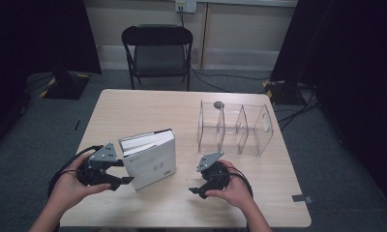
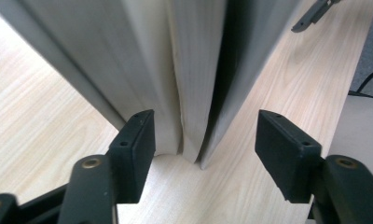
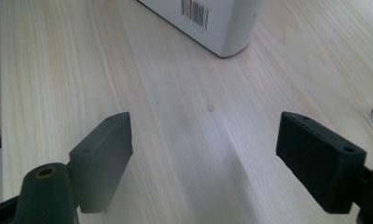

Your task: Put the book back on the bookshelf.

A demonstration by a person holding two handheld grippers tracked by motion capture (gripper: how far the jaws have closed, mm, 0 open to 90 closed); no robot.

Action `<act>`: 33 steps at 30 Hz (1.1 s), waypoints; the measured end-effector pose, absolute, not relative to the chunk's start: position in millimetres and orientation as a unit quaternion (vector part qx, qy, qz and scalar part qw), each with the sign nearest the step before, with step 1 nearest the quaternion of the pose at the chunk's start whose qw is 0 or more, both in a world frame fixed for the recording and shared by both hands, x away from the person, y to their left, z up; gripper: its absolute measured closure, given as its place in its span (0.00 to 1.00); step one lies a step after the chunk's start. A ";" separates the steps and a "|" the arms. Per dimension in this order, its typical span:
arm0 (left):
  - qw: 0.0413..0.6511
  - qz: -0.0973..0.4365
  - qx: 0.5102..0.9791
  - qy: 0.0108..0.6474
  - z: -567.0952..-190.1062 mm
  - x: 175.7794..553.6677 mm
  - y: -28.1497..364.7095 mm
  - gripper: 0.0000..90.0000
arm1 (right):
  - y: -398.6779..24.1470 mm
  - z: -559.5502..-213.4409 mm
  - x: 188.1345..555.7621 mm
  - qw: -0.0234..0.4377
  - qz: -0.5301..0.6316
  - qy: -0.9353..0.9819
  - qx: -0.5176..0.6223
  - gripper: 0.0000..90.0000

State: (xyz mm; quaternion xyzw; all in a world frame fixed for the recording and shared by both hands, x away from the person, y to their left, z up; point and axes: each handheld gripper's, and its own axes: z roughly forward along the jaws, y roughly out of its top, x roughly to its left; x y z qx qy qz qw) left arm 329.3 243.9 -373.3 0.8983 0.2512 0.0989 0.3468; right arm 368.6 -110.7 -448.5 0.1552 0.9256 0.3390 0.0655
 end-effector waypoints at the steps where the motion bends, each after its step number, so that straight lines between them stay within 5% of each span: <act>1: 0.348 0.099 0.898 0.250 -374.8 328.8 245.0 0.41 | -110.1 -446.7 369.4 0.066 0.339 0.926 0.155 0.20; 33: 0.352 0.093 0.886 0.287 -432.1 316.4 273.8 0.19 | -90.1 -384.6 397.8 0.063 0.335 0.935 0.096 0.20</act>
